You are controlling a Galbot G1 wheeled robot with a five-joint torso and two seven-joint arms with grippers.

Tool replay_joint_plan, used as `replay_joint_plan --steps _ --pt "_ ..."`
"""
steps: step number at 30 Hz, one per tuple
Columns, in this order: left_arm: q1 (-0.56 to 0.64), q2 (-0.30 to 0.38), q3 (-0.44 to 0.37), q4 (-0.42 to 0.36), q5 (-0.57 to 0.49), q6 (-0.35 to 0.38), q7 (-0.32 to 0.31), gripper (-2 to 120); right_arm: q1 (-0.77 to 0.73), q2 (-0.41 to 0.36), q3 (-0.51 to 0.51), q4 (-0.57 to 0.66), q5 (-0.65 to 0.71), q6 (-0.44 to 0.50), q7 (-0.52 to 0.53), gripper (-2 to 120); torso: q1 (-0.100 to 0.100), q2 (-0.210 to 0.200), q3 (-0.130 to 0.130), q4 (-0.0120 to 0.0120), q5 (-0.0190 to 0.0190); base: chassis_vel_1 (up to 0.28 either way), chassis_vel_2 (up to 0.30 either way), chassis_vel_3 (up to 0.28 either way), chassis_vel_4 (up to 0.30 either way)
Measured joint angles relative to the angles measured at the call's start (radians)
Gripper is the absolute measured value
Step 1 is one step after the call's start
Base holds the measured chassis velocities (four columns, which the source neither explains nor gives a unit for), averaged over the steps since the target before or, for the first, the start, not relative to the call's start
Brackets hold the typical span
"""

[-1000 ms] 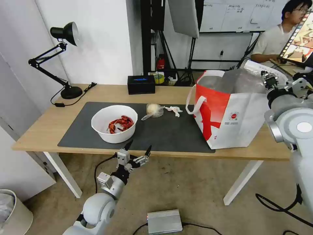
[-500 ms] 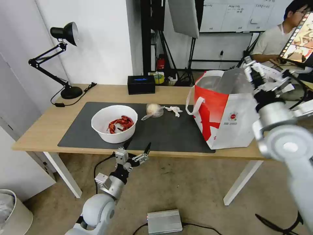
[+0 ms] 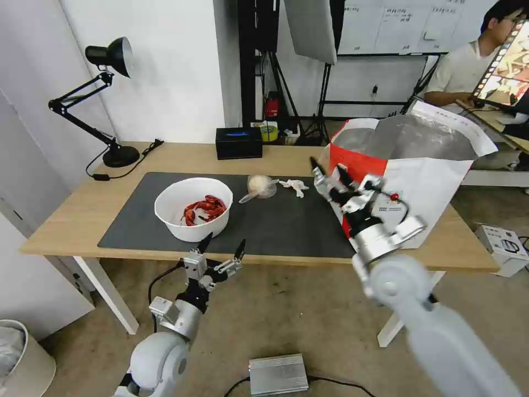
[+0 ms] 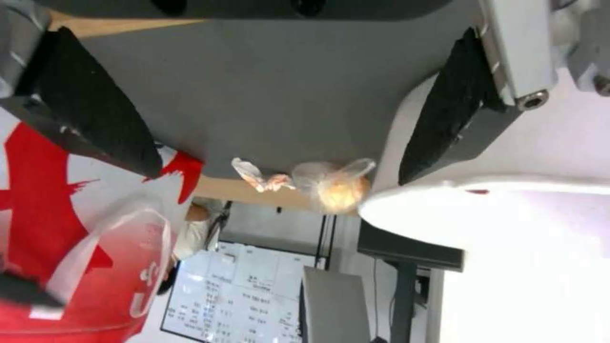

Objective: Pick up the trash from the table and place it into the takeout bag.

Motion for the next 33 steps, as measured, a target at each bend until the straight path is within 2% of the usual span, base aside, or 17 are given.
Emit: replay_joint_plan --steps 11,16,33 --pt "0.004 0.000 -0.026 -0.001 -0.013 -0.006 0.000 100 0.016 0.026 -0.070 -0.107 -0.119 0.010 -0.010 100 0.000 0.000 0.000 0.0000 0.0000 0.000 0.000 0.000 0.000" --pt "0.003 -0.003 -0.032 0.005 -0.016 -0.008 0.000 100 -0.002 0.039 -0.079 -0.143 -0.229 0.017 -0.006 100 0.000 0.000 0.000 0.0000 0.0000 0.000 0.000 0.000 0.000" --pt "0.000 -0.007 -0.031 0.035 0.009 -0.020 -0.007 100 -0.155 0.042 -0.010 -0.089 -0.381 0.077 -0.018 100 0.000 0.000 0.000 -0.0001 0.0001 0.000 0.000 0.000 0.000"
